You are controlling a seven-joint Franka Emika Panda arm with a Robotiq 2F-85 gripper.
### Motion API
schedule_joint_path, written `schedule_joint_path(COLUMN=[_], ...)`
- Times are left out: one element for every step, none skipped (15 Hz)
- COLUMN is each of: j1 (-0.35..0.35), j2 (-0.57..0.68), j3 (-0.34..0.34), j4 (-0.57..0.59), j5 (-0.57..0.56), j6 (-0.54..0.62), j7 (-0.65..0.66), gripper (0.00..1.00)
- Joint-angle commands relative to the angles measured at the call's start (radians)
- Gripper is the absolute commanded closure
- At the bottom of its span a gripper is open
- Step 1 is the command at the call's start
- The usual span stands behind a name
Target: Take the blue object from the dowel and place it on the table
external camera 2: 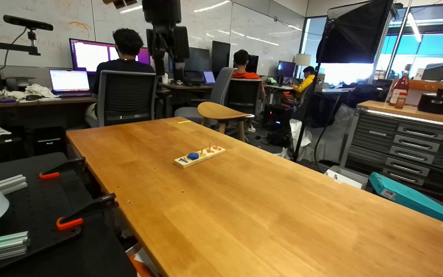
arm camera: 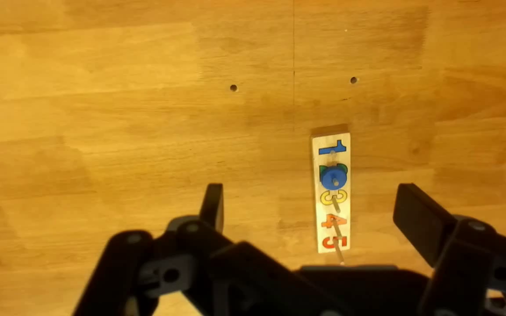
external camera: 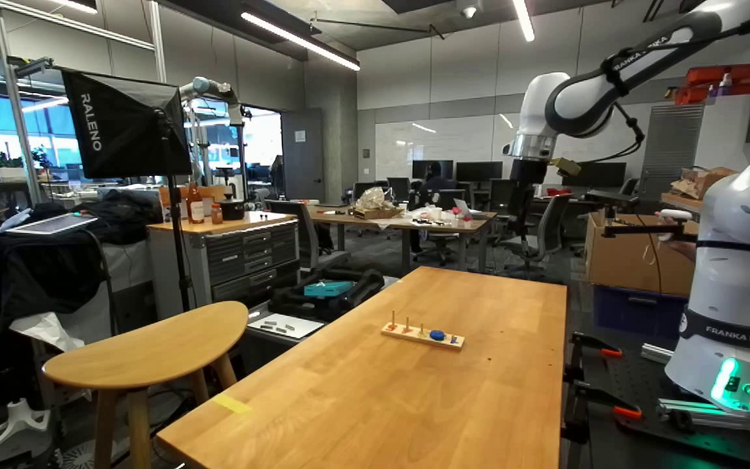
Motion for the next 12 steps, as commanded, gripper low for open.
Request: schedule_joint_path(j1=[0.027, 0.028, 0.027, 0.028, 0.028, 0.031, 0.038, 0.049, 0.061, 0.072, 0.085, 0.093], j2=[0.25, 0.31, 0.371, 0.434, 0.496, 0.559, 0.621, 0.675, 0.722, 0.767, 0.809, 0.849], j3=[0.119, 0.144, 0.162, 0.177, 0.184, 0.188, 0.184, 0.172, 0.161, 0.146, 0.135, 0.123], j4=[0.053, 0.07, 0.093, 0.12, 0.151, 0.189, 0.23, 0.272, 0.309, 0.343, 0.375, 0.401], j5=[-0.067, -0.089, -0.115, -0.14, -0.168, -0.2, -0.229, -0.247, -0.264, -0.274, -0.282, -0.272], j6=[0.168, 0.199, 0.225, 0.244, 0.262, 0.275, 0.284, 0.286, 0.289, 0.291, 0.292, 0.297], j7=[0.134, 0.167, 0.193, 0.222, 0.245, 0.272, 0.293, 0.302, 0.312, 0.311, 0.315, 0.3], gripper=[0.0, 0.0, 0.0, 0.0, 0.0, 0.0, 0.0, 0.0, 0.0, 0.0, 0.0, 0.0])
